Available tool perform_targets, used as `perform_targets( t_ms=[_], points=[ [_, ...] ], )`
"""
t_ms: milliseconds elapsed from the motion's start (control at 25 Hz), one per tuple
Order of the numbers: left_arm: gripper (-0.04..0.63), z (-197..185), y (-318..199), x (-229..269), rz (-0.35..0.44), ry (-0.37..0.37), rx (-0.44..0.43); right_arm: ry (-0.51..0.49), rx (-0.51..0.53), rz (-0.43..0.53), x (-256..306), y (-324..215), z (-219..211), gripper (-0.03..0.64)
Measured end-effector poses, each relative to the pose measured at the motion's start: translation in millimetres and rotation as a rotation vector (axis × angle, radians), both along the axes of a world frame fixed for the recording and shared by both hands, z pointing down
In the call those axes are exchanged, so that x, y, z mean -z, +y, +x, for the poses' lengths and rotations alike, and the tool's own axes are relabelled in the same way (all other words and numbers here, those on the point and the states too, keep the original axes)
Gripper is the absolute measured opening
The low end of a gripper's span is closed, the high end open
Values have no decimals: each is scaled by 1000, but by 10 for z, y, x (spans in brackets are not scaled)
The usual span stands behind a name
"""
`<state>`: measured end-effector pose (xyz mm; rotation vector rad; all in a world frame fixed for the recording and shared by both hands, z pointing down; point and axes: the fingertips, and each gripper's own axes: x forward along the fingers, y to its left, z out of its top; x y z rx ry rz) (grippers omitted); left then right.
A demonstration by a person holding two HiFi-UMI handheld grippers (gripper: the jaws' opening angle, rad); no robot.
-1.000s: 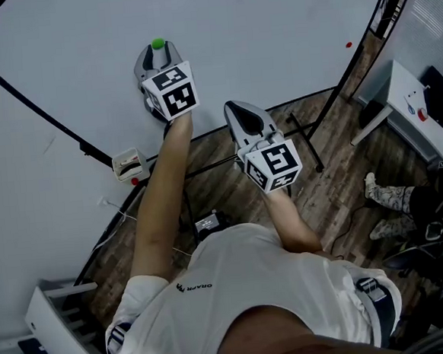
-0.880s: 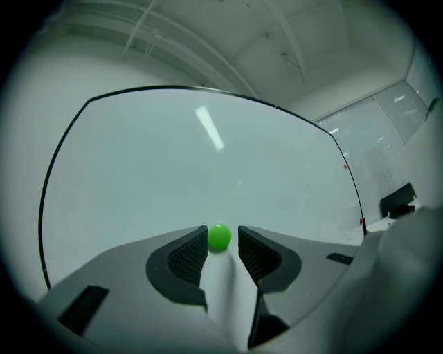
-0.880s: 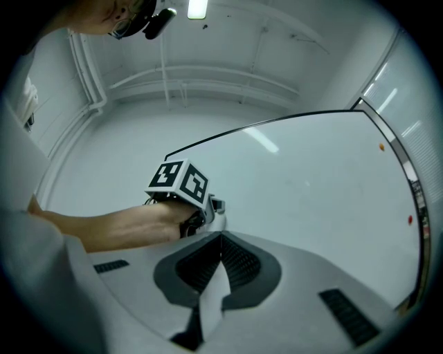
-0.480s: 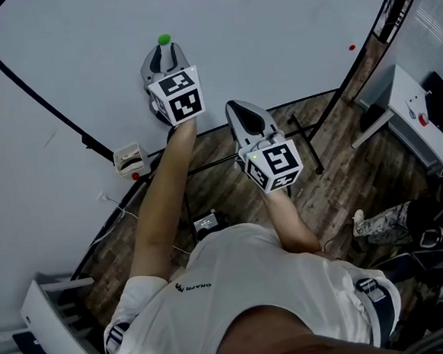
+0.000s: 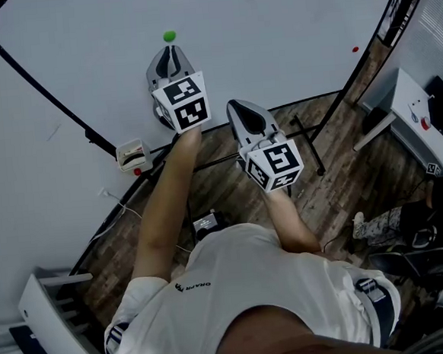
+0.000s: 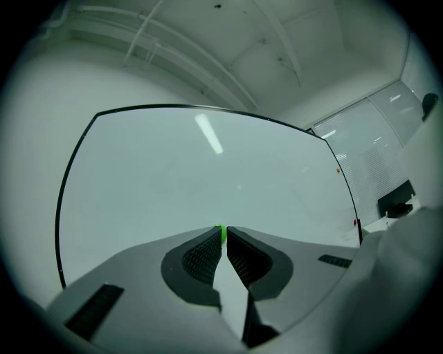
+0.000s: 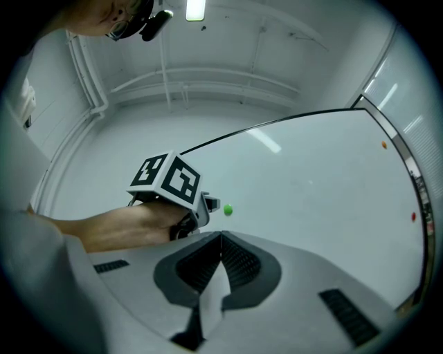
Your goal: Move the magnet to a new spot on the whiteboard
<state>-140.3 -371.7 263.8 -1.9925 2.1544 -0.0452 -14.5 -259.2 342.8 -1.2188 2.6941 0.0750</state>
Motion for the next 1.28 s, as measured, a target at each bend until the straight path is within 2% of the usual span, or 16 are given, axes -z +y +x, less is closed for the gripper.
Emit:
perform_targets(
  t_ms=[1280],
  points=[
    [5, 51, 618, -238, 1, 71, -44, -5, 6, 1, 10, 158, -83, 14]
  ],
)
